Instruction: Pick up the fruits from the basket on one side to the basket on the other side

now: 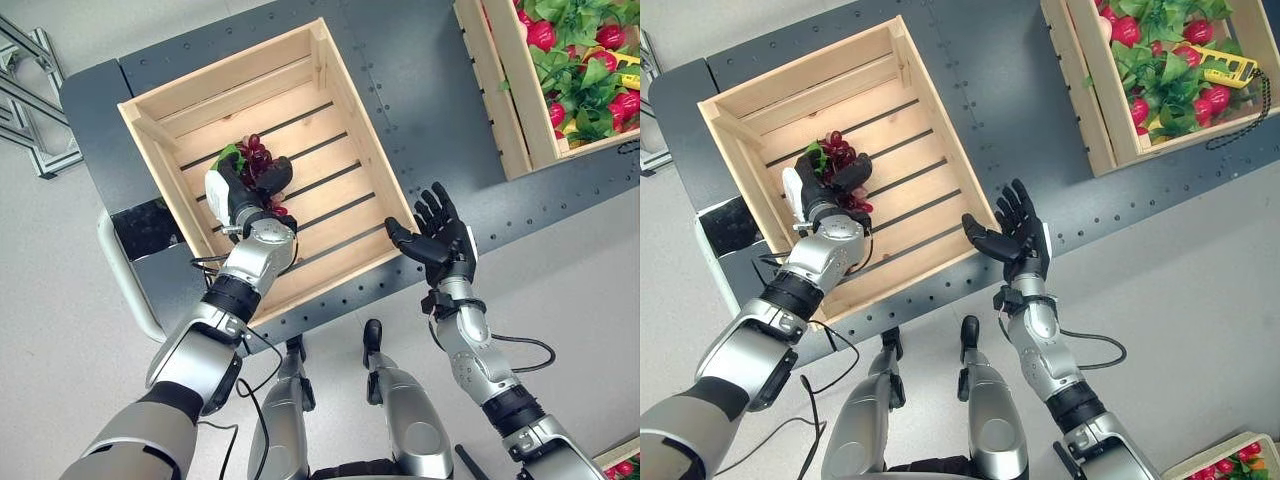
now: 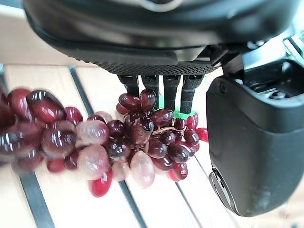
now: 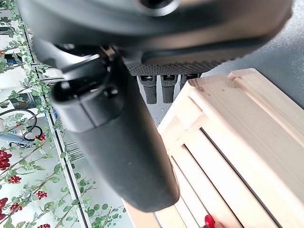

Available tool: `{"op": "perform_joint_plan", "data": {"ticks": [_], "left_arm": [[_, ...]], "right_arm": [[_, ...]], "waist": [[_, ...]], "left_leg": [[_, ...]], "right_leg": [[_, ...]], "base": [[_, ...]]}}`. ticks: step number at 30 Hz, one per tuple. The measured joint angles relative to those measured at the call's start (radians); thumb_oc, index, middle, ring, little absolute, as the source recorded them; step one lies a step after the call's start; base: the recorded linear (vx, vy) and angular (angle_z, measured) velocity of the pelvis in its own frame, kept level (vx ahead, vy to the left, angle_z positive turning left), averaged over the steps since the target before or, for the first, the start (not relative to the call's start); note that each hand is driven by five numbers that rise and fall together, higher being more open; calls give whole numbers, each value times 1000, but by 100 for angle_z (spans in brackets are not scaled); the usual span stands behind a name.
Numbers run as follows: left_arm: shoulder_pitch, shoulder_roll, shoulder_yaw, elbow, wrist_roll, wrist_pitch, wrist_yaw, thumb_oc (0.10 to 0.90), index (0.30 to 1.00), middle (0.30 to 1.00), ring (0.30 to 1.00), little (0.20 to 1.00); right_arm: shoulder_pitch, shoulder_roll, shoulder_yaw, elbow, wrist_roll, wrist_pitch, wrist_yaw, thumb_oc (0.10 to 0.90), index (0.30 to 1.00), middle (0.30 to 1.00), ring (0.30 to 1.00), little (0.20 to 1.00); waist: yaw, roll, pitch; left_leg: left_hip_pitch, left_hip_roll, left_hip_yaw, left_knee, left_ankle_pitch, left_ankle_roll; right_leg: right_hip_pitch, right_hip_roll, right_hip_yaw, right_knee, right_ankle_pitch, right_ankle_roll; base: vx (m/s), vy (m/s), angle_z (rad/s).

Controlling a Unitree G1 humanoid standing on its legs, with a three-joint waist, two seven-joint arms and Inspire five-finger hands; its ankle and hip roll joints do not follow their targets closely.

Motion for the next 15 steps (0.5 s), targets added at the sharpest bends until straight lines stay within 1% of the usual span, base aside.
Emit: {"op": "perform_joint_plan", "data": {"ticks": [1, 2, 3, 4, 5, 7, 8, 10, 11, 15], "left_arm": [[-8, 19, -28, 14, 74, 53, -37, 800, 900, 900, 900, 900], [-18, 30, -55, 24, 111, 73, -55, 800, 900, 900, 900, 900], [-39, 53, -96, 48, 201, 131, -116, 800, 900, 900, 900, 900], [-48, 72, -113, 61, 269, 167, -164, 800, 900, 900, 900, 900], [-57, 94, -134, 70, 333, 193, -214, 800, 900, 900, 900, 900], [-89, 147, -220, 95, 414, 244, -308, 800, 900, 900, 900, 900], [-108, 164, -226, 114, 440, 275, -348, 800, 900, 900, 900, 900], [-119, 179, -217, 161, 442, 312, -368, 800, 900, 900, 900, 900], [-117, 181, -208, 175, 436, 318, -366, 800, 900, 900, 900, 900], [-116, 180, -175, 200, 390, 312, -304, 800, 900, 900, 900, 900]], "right_arm": [[-8, -3, 3, 0, 15, 0, 0, 800, 900, 900, 900, 900], [-13, -6, 6, 0, 31, -1, 1, 800, 900, 900, 900, 900], [-24, -8, 9, 1, 42, -1, 1, 800, 900, 900, 900, 900], [-28, -10, 13, 0, 54, -1, 2, 800, 900, 900, 900, 900], [-30, -13, 18, 0, 72, 0, 3, 800, 900, 900, 900, 900], [-28, -15, 26, 0, 73, 0, 4, 800, 900, 900, 900, 900], [-29, -17, 34, 0, 75, 0, 5, 800, 900, 900, 900, 900], [-24, -19, 43, 0, 79, 0, 15, 800, 900, 900, 900, 900], [-11, -19, 43, 1, 79, 0, 17, 800, 900, 900, 900, 900], [12, -18, 42, 1, 78, 0, 23, 800, 900, 900, 900, 900]], "waist": [[-3, -1, 0], [-3, -1, 0], [-3, -2, 0], [-7, -2, 0], [-13, -2, 0], [-22, -4, 0], [-29, -5, 0], [-32, -7, 0], [-34, -7, 0], [-50, -7, 0]], "left_leg": [[-5, 2, 1, 1, 0, 0], [-8, 2, 1, 3, 0, 0], [-17, 4, 2, 4, 0, 0], [-23, 5, 2, 4, 0, 0], [-27, 5, 3, 4, 0, 0], [-39, 6, 8, 7, 0, 0], [-54, 6, 11, 17, 0, 0], [-65, 6, 29, 19, 1, 0], [-66, 6, 31, 19, 1, 0], [-90, 6, 30, 37, 1, 1]], "right_leg": [[-6, 1, 1, 3, 1, -1], [-11, 1, 1, 7, 1, -1], [-28, 1, 4, 19, 1, -2], [-35, 0, 6, 19, 2, -3], [-41, 0, 7, 21, 3, -4], [-61, 0, 11, 35, 2, -5], [-77, -1, 16, 42, 2, -5], [-104, -3, 33, 59, 2, -5], [-110, -6, 37, 62, 2, -5], [-130, -3, 36, 73, 0, -7]], "base": [[0, 0, 0], [15, 19, -7], [27, 24, -7], [37, 43, -8], [28, 41, -5], [27, 61, -7], [21, 55, -13], [30, 56, -22], [34, 52, -19], [12, 8, 0]]}}
